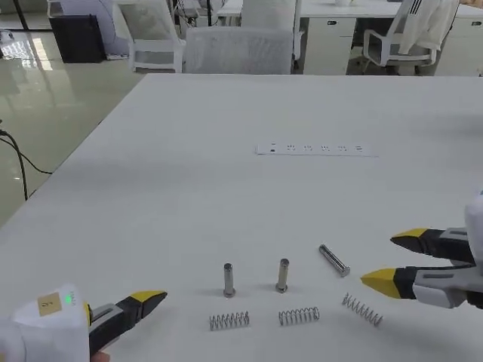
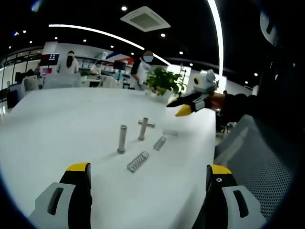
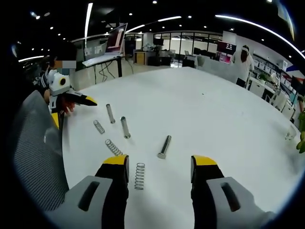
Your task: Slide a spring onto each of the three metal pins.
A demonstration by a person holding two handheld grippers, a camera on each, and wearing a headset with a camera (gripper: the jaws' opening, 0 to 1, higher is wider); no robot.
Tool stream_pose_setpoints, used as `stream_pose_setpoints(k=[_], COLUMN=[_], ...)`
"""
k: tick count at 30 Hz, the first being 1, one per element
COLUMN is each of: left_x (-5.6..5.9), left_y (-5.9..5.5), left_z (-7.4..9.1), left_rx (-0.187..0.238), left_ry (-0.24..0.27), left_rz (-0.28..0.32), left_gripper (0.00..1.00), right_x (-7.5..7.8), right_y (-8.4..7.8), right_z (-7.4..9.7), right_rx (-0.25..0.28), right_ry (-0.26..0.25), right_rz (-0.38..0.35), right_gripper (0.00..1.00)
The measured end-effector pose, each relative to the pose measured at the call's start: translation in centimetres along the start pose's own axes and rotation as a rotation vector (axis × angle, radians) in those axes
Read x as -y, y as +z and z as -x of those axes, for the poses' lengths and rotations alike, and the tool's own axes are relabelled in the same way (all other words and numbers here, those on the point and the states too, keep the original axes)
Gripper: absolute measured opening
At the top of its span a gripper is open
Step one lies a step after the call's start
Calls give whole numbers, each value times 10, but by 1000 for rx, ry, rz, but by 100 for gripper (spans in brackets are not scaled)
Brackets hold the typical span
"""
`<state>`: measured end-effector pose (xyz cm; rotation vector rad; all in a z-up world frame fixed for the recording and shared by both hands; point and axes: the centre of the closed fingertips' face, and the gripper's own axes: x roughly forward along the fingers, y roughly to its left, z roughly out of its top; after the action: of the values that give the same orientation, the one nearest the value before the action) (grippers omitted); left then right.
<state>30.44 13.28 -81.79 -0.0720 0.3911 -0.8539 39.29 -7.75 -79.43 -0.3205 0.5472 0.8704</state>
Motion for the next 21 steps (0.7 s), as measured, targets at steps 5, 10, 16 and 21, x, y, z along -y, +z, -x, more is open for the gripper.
stream_pose_setpoints(k=[5, 10, 16, 21], left_x=[1, 1, 1, 1], left_y=[-1, -2, -2, -2], left_z=[-1, -1, -1, -1], left_rx=[-6, -8, -8, -10], left_ry=[-5, -6, -7, -9], left_rz=[0, 0, 1, 2], left_gripper=[98, 98, 98, 98], right_x=[-8, -17, -27, -30], right_y=[-15, -30, -32, -36], right_z=[4, 4, 5, 4], right_rx=[-8, -35, -32, -48], right_ry=[8, 29, 74, 89], right_rz=[-17, -26, -58, -53], right_gripper=[58, 67, 82, 89])
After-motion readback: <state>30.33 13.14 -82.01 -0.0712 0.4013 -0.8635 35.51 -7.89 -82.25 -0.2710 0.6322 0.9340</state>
